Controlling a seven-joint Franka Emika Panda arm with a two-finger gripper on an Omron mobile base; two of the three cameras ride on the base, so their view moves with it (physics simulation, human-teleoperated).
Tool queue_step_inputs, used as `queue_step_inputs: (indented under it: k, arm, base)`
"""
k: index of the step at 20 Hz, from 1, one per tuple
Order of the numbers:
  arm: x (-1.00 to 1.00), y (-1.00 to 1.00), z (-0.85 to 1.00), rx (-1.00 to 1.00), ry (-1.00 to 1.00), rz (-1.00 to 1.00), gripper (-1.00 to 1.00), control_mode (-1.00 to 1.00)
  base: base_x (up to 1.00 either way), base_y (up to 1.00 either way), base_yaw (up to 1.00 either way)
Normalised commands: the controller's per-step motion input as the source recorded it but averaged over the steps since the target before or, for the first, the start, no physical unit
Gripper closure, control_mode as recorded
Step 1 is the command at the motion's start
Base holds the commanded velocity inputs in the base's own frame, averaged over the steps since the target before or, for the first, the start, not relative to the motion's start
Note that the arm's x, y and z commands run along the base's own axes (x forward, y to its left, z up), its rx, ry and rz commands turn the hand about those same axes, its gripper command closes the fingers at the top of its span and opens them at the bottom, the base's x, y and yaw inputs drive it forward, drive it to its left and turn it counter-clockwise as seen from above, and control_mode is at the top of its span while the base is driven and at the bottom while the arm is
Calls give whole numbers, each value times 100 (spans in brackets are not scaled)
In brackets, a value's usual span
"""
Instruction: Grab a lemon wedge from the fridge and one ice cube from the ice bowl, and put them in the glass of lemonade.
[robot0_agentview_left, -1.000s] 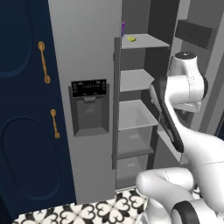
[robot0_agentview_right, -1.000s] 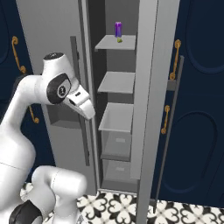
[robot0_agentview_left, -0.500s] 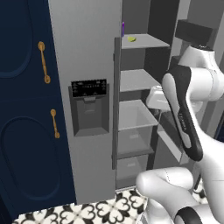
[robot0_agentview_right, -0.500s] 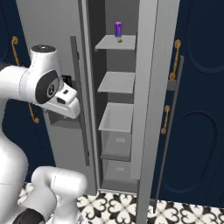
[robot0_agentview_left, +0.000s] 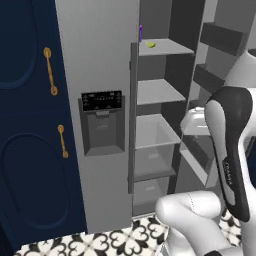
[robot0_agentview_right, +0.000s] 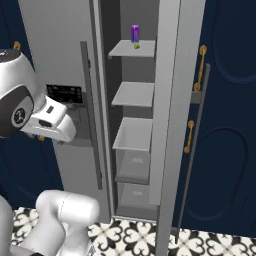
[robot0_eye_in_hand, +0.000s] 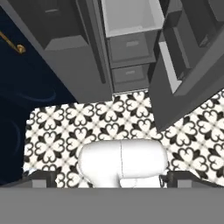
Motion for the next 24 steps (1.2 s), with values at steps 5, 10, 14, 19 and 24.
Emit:
queue_step_inputs:
  k: [5,10,14,19,24]
  arm:
    - [-2,0,-1,0,-11,0,-100,-100]
    - [5,0,-4,0,-3,0,-100,-100]
    - [15,0,-2,0,-2,-1,-100,100]
    - [0,0,0,0,0,0,-100,100]
    - [0,0,0,0,0,0,-100,100]
  base:
    - [0,0,0]
    - [0,0,0]
    - [41,0,-9]
    - [63,1,-24]
    - [21,4,-19]
